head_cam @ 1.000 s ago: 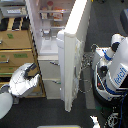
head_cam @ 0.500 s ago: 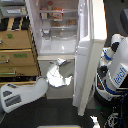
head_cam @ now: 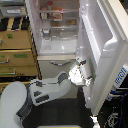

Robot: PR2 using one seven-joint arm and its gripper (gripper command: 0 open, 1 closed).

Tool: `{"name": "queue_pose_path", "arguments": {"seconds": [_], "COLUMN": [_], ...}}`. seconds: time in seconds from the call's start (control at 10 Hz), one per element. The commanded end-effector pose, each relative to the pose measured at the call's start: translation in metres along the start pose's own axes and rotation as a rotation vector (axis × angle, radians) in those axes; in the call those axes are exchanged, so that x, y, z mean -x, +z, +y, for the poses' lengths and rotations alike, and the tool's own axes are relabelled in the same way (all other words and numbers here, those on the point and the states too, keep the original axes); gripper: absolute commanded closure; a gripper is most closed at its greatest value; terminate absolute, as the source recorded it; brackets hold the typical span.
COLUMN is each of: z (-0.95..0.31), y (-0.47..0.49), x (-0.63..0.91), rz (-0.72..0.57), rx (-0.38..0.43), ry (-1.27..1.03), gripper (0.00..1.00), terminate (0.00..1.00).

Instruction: Opening the fridge

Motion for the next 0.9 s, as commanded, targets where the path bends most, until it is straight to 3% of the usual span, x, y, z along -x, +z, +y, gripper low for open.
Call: {"name": "queue_pose_path", "arguments": {"seconds": [0.1, 0.3, 0.6, 0.7, 0.9], "z": [-0.485, -0.470, -0.317, -0.240, -0.266], "y": [-0.062, -0.079, -0.128, -0.170, -0.172], "x": [-0.331, -0.308, -0.209, -0.169, -0.223], "rz": [-0.101, -0.078, -0.031, 0.032, 0.017], "rx": [0.333, 0.304, 0.254, 0.193, 0.237], "ry": [-0.574, -0.592, -0.501, -0.424, -0.388], "gripper": [0.00, 0.00, 0.00, 0.00, 0.00], "terminate": [0.00, 0.00, 0.00, 0.00, 0.00]}}
